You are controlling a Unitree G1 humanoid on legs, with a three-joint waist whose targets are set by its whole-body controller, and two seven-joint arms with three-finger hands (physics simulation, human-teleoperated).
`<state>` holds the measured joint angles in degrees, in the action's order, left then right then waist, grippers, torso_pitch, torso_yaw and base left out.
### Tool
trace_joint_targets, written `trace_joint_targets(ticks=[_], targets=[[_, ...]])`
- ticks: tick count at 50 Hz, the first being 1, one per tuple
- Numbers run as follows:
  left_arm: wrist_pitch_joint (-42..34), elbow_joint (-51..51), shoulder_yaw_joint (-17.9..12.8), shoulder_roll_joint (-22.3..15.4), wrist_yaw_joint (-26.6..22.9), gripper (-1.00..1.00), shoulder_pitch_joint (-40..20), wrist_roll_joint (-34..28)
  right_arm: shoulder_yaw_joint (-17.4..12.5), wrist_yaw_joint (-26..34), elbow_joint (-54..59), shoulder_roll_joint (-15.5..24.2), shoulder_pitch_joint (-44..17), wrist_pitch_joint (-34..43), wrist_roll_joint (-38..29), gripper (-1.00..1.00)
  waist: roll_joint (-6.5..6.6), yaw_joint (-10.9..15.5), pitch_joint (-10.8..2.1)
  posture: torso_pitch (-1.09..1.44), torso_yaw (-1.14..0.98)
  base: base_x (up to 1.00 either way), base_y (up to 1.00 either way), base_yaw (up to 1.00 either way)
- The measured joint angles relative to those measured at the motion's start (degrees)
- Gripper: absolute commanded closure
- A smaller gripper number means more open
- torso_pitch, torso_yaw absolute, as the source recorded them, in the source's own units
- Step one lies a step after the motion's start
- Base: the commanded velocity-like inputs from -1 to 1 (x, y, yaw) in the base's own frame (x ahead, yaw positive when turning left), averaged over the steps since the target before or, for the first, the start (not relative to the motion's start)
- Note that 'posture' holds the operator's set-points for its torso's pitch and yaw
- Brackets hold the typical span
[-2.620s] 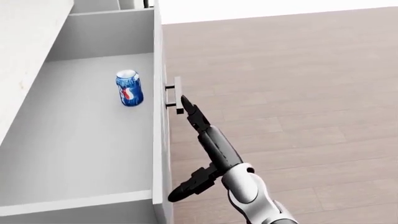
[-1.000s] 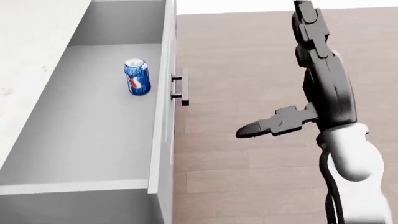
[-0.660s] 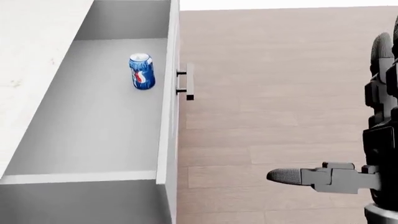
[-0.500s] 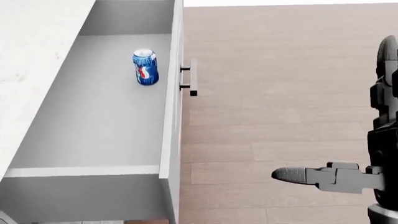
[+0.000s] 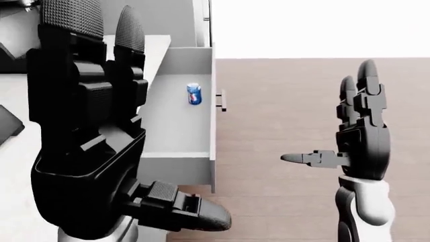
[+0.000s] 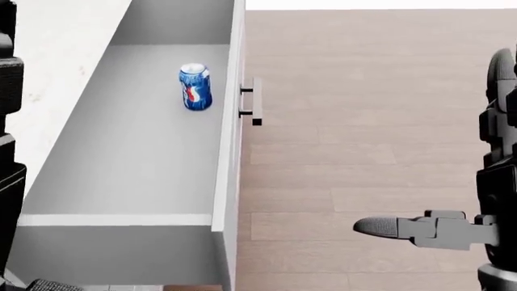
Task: Close the right drawer.
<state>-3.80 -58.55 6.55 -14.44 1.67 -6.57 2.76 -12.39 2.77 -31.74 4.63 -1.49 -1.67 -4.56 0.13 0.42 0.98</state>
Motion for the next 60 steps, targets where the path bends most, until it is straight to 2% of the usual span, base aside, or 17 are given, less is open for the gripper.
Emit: trace_joint_targets(ticks=[4,7,11,15,20,25,32,37,43,52,60], targets=[[-3.6,-0.1,0.6,7.0,-5.3,-1.0,-3.0,-3.8,0.2,0.2,0.3,0.0,-0.1,0.0,0.0,-1.0,-0.47,0.0,0.04,0.0,0.0,0.0,0.0,0.0],[-5.0,-0.4,1.1,12.1,-9.9,-1.0,-3.1,-7.0,0.2,0.3,0.3,0.0,-0.1,-0.1,-0.1,-1.0,-0.81,0.0,0.03,0.0,0.0,0.0,0.0,0.0],[-6.9,-0.2,1.1,15.0,-13.6,-1.0,-3.1,-9.3,0.3,0.3,0.4,0.0,0.0,-0.2,-0.2,-1.0,-1.2,0.0,0.05,0.0,0.0,0.0,0.0,0.0],[-7.4,0.9,1.8,15.1,-14.4,-1.0,-2.6,-9.7,0.1,0.4,0.8,0.0,0.0,-0.5,-0.1,-1.0,-1.39,0.1,0.01,0.0,0.0,0.0,0.0,0.0],[-3.6,6.7,2.6,15.3,-14.5,-1.0,-1.0,-9.8,0.2,0.4,0.7,0.0,0.0,-0.4,-0.2,-1.0,-1.5,0.2,0.04,0.0,0.0,0.0,0.0,0.0],[-0.6,10.2,2.2,15.3,-14.6,-1.0,-0.1,-9.6,0.2,0.4,0.5,0.0,0.0,-0.1,-0.2,-1.0,-1.53,0.2,0.06,0.0,0.0,0.0,0.0,0.0],[5.5,20.5,1.0,15.3,-14.6,-1.0,-1.1,-9.3,0.4,0.5,0.9,-0.1,0.1,-0.5,-0.4,-1.0,-1.53,0.3,0.04,0.0,0.0,0.0,0.0,0.0],[8.2,25.6,1.4,15.8,-14.9,-1.0,-2.6,-9.9,0.4,0.5,0.9,-0.1,0.0,-0.4,-0.5,-1.0,-1.55,0.2,0.06,0.0,0.0,0.0,0.0,0.0],[11.2,30.9,2.7,16.9,-15.4,-1.0,-3.3,-10.5,0.5,0.5,1.4,0.0,0.0,-0.7,-0.5,-1.0,-1.55,0.2,-0.02,0.0,0.0,0.0,0.0,0.0],[13.8,35.3,7.6,19.1,-16.0,-1.0,-2.9,-12.9,0.3,0.5,1.8,0.0,-0.1,-0.8,-0.4,-1.0,-1.73,0.2,-0.08,0.0,0.0,0.0,0.0,0.0],[15.9,39.5,8.7,20.0,-16.8,-1.0,-2.8,-14.7,-0.3,0.3,1.8,0.2,-0.2,-0.8,-0.1,-1.0,-1.8,0.1,-0.04,0.0,0.0,0.0,0.0,0.0]])
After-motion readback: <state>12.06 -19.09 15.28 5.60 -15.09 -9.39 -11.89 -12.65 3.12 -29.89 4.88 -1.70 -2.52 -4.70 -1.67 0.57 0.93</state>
